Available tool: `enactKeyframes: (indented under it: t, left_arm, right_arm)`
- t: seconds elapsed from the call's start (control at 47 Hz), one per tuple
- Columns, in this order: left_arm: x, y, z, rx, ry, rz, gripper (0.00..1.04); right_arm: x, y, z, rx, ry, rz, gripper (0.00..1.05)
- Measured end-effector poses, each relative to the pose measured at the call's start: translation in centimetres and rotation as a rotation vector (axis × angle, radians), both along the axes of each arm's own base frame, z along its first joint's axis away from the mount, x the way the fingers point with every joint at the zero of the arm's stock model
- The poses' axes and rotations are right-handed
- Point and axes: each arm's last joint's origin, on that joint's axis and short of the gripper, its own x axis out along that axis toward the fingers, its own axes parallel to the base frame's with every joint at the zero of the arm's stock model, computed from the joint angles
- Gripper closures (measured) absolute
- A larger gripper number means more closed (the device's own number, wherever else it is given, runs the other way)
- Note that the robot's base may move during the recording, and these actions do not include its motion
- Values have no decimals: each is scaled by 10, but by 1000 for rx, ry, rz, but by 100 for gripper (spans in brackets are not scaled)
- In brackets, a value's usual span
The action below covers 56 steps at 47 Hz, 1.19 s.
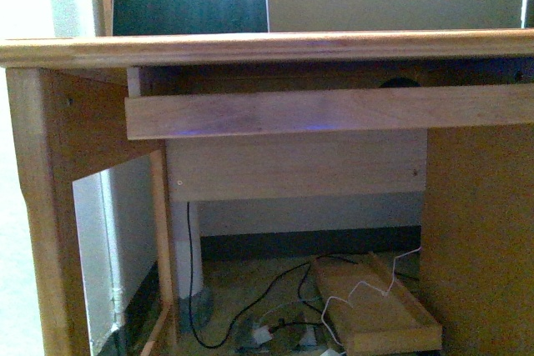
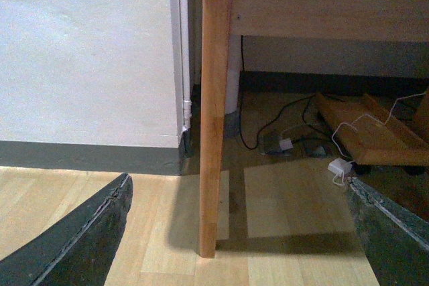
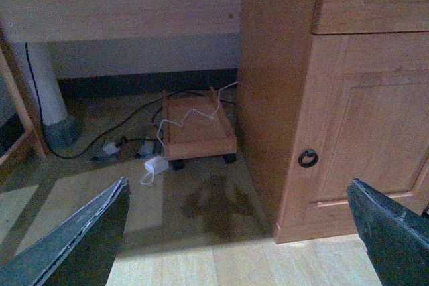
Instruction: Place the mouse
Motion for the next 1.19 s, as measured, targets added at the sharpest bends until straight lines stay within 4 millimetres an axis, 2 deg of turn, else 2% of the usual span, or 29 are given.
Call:
enactKeyframes:
  t: [0.894,1.043,1.191]
  left_arm:
    - [0,0,0,0,2,0,8]
    - [9,-2,-6,-180,266,-78,8]
    - [28,1,-10,-168,319,-97,8]
  right_arm:
    - [0,0,0,0,0,0,7]
    - [0,0,0,0,0,0,7]
    - [0,0,0,0,0,0,7]
